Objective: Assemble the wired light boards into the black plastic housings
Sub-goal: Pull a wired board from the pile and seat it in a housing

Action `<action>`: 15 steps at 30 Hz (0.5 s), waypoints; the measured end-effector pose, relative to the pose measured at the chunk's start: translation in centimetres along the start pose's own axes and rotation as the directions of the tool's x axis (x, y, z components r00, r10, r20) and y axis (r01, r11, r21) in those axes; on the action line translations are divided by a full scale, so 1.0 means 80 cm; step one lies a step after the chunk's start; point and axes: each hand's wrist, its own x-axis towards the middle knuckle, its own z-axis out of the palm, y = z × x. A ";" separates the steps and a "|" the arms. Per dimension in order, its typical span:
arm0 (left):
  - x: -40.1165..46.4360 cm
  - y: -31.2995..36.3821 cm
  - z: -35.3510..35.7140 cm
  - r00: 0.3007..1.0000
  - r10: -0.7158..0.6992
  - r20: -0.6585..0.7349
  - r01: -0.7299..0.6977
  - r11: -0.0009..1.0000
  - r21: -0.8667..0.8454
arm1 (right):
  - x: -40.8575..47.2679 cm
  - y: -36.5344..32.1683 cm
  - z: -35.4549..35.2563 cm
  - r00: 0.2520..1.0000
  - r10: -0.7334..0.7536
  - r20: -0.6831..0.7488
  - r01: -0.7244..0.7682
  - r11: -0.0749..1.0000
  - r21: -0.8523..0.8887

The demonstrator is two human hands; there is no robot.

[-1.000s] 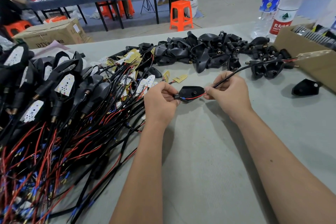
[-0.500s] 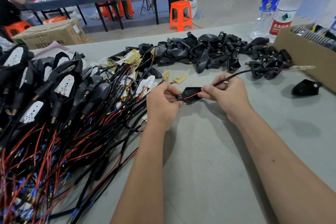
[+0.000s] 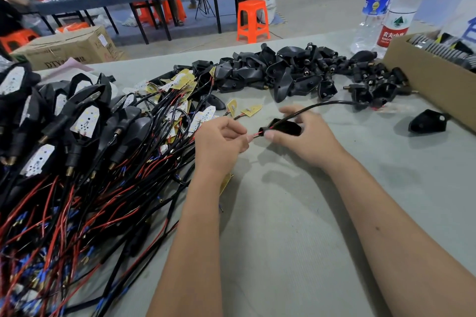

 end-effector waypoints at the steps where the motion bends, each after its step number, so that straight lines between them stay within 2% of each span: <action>1: 0.000 0.001 0.000 1.000 -0.010 0.009 0.010 1.000 -0.016 | -0.001 0.000 -0.001 0.998 -0.012 0.058 0.011 1.000 0.018; 2: 0.000 0.001 0.001 1.000 -0.020 0.014 0.021 0.999 -0.030 | -0.001 0.000 -0.002 0.997 -0.035 0.074 0.033 0.999 0.033; 4: 0.001 0.000 -0.003 0.999 -0.044 -0.002 0.043 0.997 -0.070 | 0.000 0.003 -0.003 0.998 -0.054 0.008 0.054 0.997 0.055; 7: 0.006 -0.002 -0.021 0.995 -0.089 -0.033 0.084 0.986 -0.143 | 0.005 0.006 -0.002 0.987 0.089 -0.134 -0.052 0.964 0.260; 9: 0.009 -0.003 -0.033 0.991 -0.131 -0.032 0.123 0.977 -0.174 | 0.008 0.008 -0.002 0.969 0.195 -0.154 -0.085 0.842 0.532; 11: 0.008 -0.002 -0.039 0.986 -0.164 -0.005 0.160 0.970 -0.181 | 0.009 0.005 -0.002 0.962 0.260 -0.082 -0.112 0.652 0.750; 13: 0.004 0.000 -0.038 0.980 -0.187 0.072 0.196 0.969 -0.148 | 0.009 0.005 -0.005 0.963 0.268 -0.024 -0.127 0.532 0.837; 15: 0.001 0.001 -0.035 0.969 -0.199 0.145 0.216 0.970 -0.108 | 0.009 0.003 -0.006 0.969 0.248 0.007 -0.140 0.527 0.838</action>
